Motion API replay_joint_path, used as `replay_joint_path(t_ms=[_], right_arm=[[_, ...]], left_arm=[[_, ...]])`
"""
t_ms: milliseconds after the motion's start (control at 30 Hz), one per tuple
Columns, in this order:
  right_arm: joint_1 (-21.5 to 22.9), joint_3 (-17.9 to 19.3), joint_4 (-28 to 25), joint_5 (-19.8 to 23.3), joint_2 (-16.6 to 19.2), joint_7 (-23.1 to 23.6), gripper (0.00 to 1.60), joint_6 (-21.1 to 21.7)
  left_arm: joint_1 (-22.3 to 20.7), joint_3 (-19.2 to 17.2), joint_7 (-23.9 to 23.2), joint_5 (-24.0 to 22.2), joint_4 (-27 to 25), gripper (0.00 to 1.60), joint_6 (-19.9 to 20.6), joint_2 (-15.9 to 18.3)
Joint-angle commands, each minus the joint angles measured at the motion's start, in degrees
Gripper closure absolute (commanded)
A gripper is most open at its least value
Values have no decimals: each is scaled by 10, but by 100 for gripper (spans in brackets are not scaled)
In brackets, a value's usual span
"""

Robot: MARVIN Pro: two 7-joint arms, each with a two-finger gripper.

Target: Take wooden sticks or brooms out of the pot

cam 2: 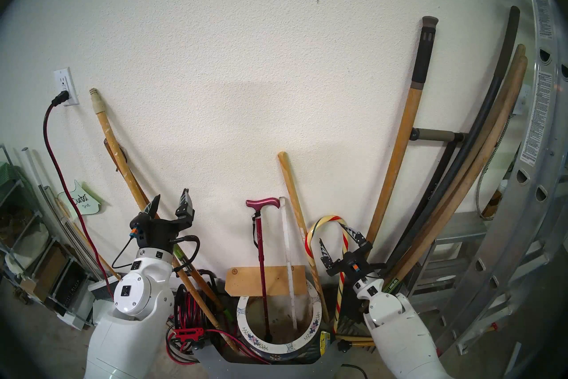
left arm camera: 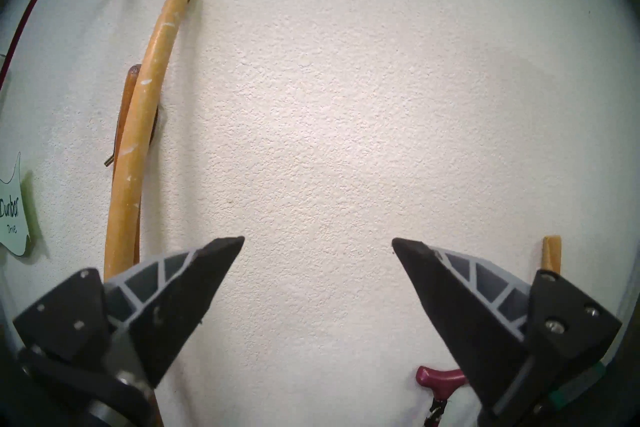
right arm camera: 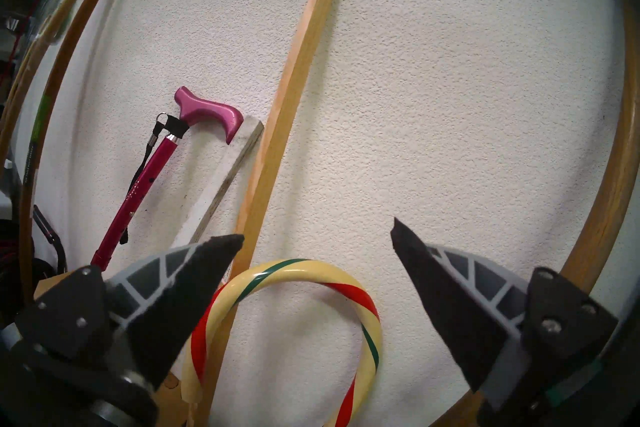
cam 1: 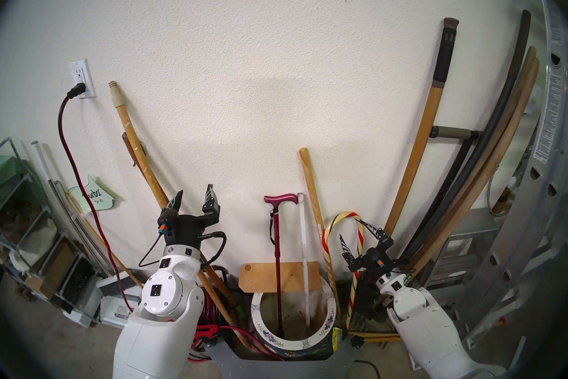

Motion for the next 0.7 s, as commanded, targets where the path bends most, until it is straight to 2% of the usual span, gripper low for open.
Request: replay_joint_path(t_ms=[0, 33, 167, 200, 267, 333, 500, 567, 667], right_arm=[[3, -2, -2, -1, -2, 1, 0, -1], [3, -2, -2, -1, -1, 1, 0, -1], [3, -2, -2, -1, -1, 0, 0, -1], [3, -2, -2, -1, -1, 0, 0, -1], [3, -2, -2, -1, -1, 0, 0, -1], [3, -3, -2, -1, -1, 0, 0, -1], [3, -3, -2, -1, -1, 0, 0, -1], [3, -3, -2, -1, -1, 0, 0, -1], [3, -3, -2, -1, -1, 0, 0, -1]], left_arm=[[-14, 18, -4, 5, -8, 0, 69, 25], [-21, 30, 1, -7, -3, 0, 69, 39], [-40, 42, -10, 0, 0, 0, 123, 46], [-43, 49, -11, 1, 4, 0, 123, 51], [-51, 50, -22, -5, 7, 0, 160, 53], [-60, 58, -26, -27, 19, 0, 162, 63], [-83, 49, -60, -95, 34, 0, 229, 59], [-97, 55, -68, -92, 50, 0, 250, 61], [-116, 67, -77, -95, 78, 0, 258, 57]])
